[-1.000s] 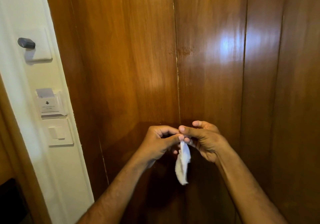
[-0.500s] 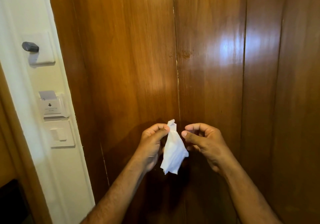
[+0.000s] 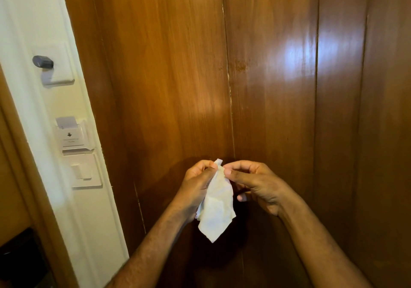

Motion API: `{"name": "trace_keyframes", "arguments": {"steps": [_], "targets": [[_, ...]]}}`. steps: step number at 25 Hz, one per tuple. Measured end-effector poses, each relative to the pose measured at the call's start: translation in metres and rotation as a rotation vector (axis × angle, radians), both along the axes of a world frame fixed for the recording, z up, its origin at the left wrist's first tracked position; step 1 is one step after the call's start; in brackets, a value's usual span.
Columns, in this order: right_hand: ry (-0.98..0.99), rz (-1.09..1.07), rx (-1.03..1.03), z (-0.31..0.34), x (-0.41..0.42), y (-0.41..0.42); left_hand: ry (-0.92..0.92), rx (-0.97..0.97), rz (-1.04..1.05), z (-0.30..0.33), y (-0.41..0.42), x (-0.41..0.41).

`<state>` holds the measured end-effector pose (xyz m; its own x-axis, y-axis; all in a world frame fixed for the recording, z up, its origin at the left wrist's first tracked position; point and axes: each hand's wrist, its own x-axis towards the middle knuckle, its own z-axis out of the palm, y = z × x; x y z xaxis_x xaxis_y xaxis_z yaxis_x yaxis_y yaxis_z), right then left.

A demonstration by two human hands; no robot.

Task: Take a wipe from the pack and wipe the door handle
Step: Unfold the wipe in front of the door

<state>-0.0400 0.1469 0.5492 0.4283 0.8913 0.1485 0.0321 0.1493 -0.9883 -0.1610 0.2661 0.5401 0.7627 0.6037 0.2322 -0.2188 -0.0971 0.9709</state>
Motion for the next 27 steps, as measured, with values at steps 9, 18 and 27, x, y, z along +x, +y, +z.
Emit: {"name": "trace_keyframes", "arguments": {"steps": [9,18,27], "targets": [[0.307,-0.410,0.200,0.005,-0.010,0.023,-0.099,-0.140,-0.309,-0.031,0.012,-0.030],[0.072,-0.792,0.342,0.003,-0.019,0.026,-0.091,-0.453,0.252,-0.100,-0.002,-0.054],[0.009,-0.243,0.073,-0.024,-0.021,0.035,0.223,-0.054,0.202,-0.103,0.003,-0.068]]}}
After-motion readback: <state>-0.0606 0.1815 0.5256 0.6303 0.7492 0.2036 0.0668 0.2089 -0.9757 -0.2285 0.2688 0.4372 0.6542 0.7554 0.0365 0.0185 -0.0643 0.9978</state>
